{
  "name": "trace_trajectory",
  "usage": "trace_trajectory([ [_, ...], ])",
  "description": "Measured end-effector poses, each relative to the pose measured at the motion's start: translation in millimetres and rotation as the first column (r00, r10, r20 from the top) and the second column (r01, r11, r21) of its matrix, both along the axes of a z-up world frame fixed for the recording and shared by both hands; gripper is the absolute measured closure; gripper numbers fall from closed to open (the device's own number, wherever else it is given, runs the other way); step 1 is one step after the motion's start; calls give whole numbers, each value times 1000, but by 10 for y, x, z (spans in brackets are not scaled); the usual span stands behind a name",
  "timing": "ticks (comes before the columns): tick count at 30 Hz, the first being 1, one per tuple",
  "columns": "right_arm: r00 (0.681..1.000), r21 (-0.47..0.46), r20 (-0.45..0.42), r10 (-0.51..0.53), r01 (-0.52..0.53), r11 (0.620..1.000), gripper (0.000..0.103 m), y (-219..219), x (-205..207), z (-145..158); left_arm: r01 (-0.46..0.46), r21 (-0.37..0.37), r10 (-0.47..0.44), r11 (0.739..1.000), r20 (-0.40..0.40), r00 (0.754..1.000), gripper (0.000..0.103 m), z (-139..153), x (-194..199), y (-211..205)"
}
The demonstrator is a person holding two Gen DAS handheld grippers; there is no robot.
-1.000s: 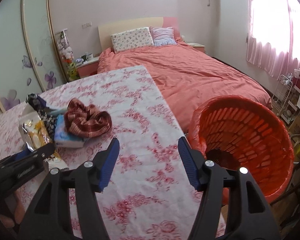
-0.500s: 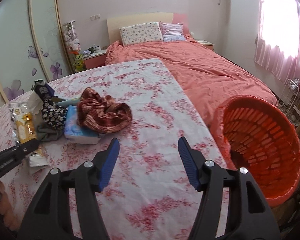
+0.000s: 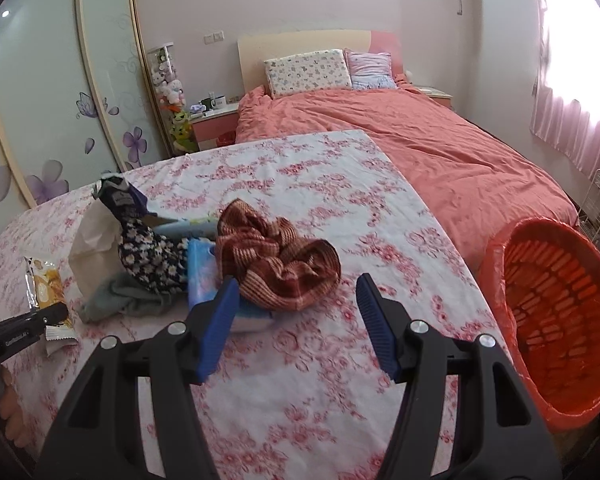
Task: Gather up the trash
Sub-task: 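Grasp the silver snack wrapper with the left tool and lift it, then grasp the brown plaid cloth with the right tool while the left tool holds the wrapper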
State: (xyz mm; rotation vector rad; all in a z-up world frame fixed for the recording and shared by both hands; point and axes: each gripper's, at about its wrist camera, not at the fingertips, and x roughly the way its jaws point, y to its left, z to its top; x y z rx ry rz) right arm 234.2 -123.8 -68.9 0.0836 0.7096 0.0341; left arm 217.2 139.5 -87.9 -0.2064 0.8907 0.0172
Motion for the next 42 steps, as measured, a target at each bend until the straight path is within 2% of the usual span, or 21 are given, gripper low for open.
trace_trajectory([
  [6, 1000, 44, -13, -10, 10, 999, 43, 14, 153, 2, -15, 3, 14, 1000, 32, 999, 74, -8, 8, 68],
  [12, 1000, 59, -25, -5, 7, 998, 43, 90, 323, -10, -25, -52, 27, 998, 40, 999, 74, -20, 38, 164],
  [19, 998, 21, -61, 21, -20, 1000, 44, 242, 410, -120, -25, -49, 27, 998, 39, 999, 74, -18, 23, 158],
  [23, 995, 9, -94, 19, -18, 1000, 57, 239, 433, -226, -25, -49, 27, 998, 39, 999, 74, -17, 21, 153],
  [28, 996, 3, -91, 4, -4, 1000, 63, 202, 445, -231, -26, -51, 28, 998, 40, 999, 74, -15, 23, 151],
  [32, 996, -9, -93, 3, -4, 1000, 82, 209, 442, -236, -28, -60, 30, 998, 41, 999, 74, -19, 18, 165],
  [35, 996, -8, -82, -21, 20, 1000, 85, 139, 405, -219, -28, -63, 30, 998, 42, 999, 74, -22, 13, 172],
  [38, 996, -53, -67, -55, 51, 997, 85, 70, 351, -192, -25, -51, 28, 998, 41, 999, 74, -18, 13, 164],
  [42, 994, -54, -83, -71, 67, 996, 85, -16, 363, -210, -27, -42, 29, 999, 32, 999, 74, -7, 49, 163],
])
